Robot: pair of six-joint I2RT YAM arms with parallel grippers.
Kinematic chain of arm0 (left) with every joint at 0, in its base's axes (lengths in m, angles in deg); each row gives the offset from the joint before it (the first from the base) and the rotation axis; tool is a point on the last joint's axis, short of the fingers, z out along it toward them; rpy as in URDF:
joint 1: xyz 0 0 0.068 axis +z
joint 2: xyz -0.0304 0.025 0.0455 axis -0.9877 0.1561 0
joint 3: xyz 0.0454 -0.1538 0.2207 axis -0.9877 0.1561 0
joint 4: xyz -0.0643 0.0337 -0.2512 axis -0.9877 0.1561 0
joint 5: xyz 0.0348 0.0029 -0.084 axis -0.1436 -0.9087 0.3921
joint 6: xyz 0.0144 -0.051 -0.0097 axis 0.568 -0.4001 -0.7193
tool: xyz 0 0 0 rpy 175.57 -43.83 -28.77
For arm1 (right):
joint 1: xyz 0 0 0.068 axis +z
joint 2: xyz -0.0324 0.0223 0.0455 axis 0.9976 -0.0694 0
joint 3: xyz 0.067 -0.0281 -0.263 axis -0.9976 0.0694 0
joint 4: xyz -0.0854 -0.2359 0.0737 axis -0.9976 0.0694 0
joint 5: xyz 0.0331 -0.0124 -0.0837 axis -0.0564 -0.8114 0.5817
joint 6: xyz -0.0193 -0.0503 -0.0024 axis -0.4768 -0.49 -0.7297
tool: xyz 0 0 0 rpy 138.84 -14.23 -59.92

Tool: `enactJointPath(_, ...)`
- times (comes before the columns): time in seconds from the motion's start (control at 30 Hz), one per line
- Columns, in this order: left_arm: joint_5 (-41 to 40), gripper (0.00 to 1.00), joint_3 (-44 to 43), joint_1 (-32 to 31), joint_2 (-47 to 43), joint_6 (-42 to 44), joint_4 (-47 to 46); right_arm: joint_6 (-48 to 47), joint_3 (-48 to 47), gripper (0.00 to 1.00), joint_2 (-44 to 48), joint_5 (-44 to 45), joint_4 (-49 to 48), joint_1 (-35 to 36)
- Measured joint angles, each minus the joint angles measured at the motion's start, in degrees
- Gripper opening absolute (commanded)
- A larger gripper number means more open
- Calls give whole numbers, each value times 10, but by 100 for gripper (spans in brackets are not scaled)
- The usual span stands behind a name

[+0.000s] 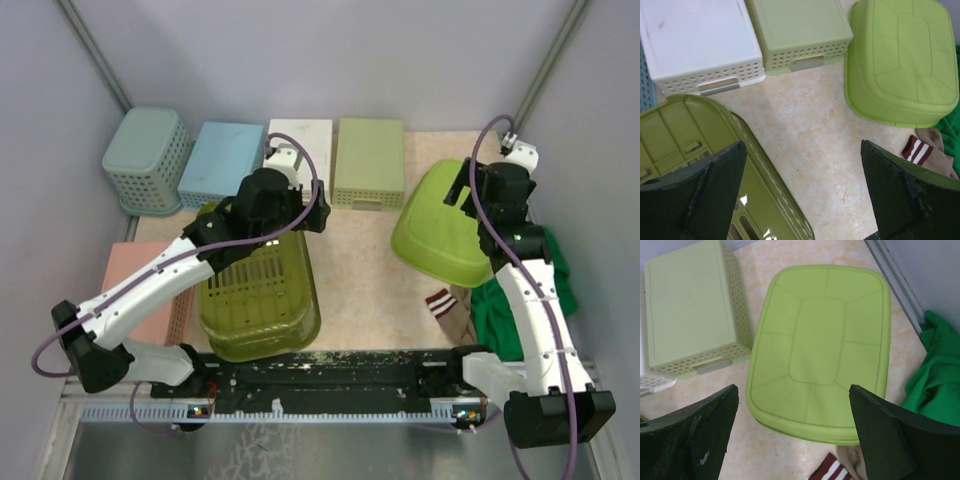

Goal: Turn the large container upside down

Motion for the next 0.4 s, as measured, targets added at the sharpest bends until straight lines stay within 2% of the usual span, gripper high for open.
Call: enactJointPath(0.4, -30, 100, 43, 0, -42, 0, 3, 11, 21, 92, 20, 23, -6, 0)
